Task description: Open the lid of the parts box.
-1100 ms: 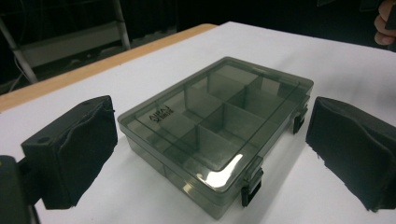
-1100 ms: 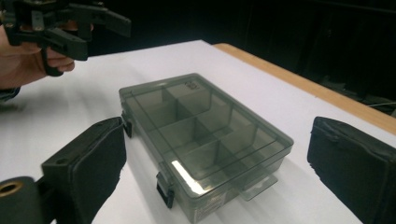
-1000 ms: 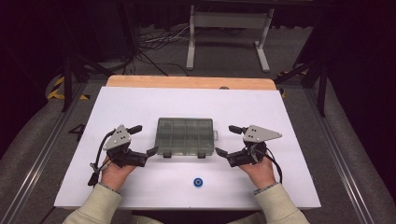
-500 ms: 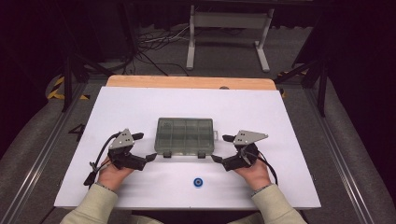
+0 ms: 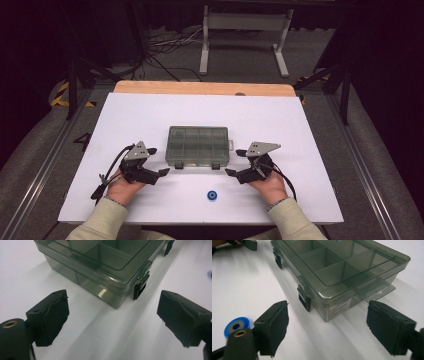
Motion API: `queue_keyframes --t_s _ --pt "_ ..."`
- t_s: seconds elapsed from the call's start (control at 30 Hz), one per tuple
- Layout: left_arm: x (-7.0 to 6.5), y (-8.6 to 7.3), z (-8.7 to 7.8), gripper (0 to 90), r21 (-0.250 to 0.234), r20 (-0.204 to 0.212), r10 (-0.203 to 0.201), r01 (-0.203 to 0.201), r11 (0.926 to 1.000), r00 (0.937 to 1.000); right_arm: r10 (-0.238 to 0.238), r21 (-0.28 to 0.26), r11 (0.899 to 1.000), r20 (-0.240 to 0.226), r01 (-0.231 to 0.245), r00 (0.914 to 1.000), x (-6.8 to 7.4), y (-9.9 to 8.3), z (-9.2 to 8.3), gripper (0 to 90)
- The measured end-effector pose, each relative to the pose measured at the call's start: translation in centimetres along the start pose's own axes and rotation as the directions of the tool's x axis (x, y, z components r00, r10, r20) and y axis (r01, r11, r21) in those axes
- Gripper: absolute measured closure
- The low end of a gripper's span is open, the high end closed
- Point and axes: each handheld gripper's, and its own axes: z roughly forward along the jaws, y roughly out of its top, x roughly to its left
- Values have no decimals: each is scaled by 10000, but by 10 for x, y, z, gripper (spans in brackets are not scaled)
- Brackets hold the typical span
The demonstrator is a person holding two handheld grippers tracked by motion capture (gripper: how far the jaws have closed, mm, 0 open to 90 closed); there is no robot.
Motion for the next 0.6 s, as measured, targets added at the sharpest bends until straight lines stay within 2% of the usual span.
queue_keyframes --t_s 0.13,0.17,0.27,0.3,0.33,0.4,0.47,0.6 --pt "0 0 0 192 33 73 -142 142 9999 9999 -64 30 10000 18 64 10000 0 0 1 264" --pt "1 0 0 247 59 160 -209 208 9998 9997 -118 -15 9999 83 118 9999 0 -1 1 331" --pt "2 -1 1 329 118 273 -206 203 9997 9994 -125 22 9999 59 125 9999 0 -2 1 416" --pt "2 -1 1 364 118 273 -206 203 9997 9994 -125 22 9999 59 125 9999 0 -2 1 416" --pt "2 0 1 392 159 208 -144 140 9998 9997 -184 102 9998 94 183 9998 0 -2 2 473" --pt "2 -1 2 421 219 136 -250 247 9995 9996 -197 123 9997 98 196 9998 1 -2 2 488" --pt "1 0 3 476 241 121 -170 167 9996 9998 -228 194 9996 147 225 9996 1 -3 4 518" --pt "1 0 4 527 331 33 -131 130 9994 9999 -261 281 9993 198 255 9995 2 -3 6 567"
